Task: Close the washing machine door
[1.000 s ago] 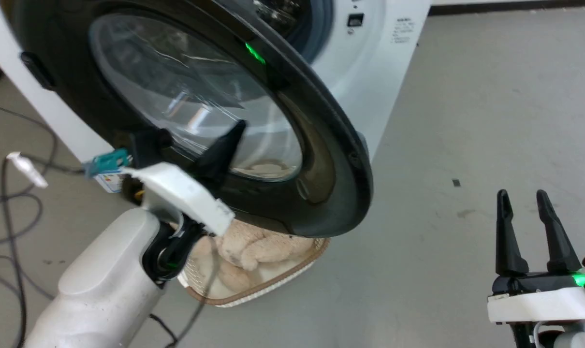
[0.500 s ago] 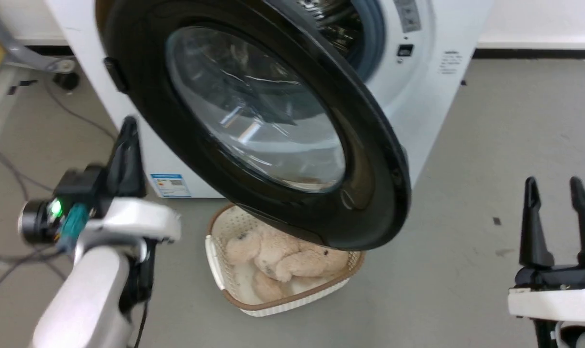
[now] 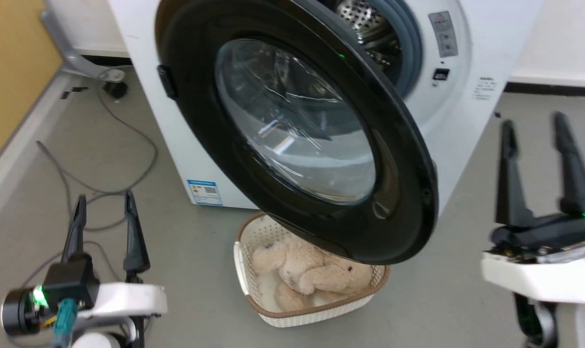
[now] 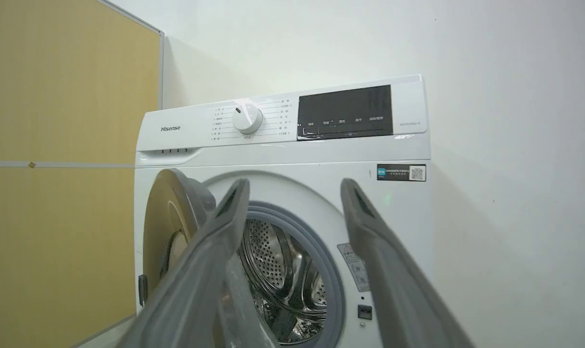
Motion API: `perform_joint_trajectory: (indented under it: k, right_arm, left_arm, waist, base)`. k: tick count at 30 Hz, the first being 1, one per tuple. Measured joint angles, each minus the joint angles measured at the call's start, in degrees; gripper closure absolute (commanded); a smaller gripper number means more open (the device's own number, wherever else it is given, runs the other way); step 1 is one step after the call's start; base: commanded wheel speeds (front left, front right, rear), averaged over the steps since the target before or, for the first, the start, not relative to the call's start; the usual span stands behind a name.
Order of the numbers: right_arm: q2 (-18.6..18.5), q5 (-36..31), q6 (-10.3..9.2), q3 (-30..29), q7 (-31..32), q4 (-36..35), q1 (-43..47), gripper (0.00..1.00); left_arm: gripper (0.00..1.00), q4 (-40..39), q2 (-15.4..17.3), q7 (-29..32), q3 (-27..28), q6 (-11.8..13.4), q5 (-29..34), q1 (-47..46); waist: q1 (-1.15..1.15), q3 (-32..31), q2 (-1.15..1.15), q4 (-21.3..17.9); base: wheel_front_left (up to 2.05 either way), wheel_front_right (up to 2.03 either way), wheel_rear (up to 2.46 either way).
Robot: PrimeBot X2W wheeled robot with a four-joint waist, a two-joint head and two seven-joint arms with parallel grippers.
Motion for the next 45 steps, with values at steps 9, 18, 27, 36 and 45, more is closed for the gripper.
perform_joint_trajectory:
  k: [9,18,27,36,45]
  right_arm:
    - [-4.6,0.8,0.00,13.7,0.0,-2.3,-1.9,1.00]
    - [-13.9,0.9,0.01,24.2,0.0,5.6,-1.3,1.00]
    - [-16.2,1.5,0.01,23.5,0.0,16.3,0.5,1.00]
    - [-13.8,1.6,0.19,15.9,0.0,21.7,-3.0,1.00]
    - [-12.4,0.0,0.16,8.2,0.0,25.9,-10.1,1.00]
  left_arm:
    - [0.00,-2.2,-5.2,0.0,3.5,-6.2,3.9,5.6]
    - [0.00,-1.0,-9.2,0.0,4.8,-11.7,6.6,6.6]
    - [0.00,-0.4,-11.9,0.0,6.8,-14.2,8.6,6.0]
    - [0.00,-0.6,-13.5,0.0,7.6,-15.4,9.9,3.0]
    - [0.00,-1.0,-14.4,0.0,7.1,-16.2,10.4,-1.6]
  waist:
    - [0.00,-1.4,0.00,2.9]
    - [0.00,-1.1,0.00,4.4]
    - [0.00,1.6,0.00,4.3]
    - [0.00,6.6,0.00,3.6]
    - [0.00,12.6,0.00,3.5]
  base:
    - [0.00,0.00,0.00]
    - [0.00,0.00,0.00]
    - [0.00,0.00,0.00]
    - [0.00,0.00,0.00]
    - [0.00,0.00,0.00]
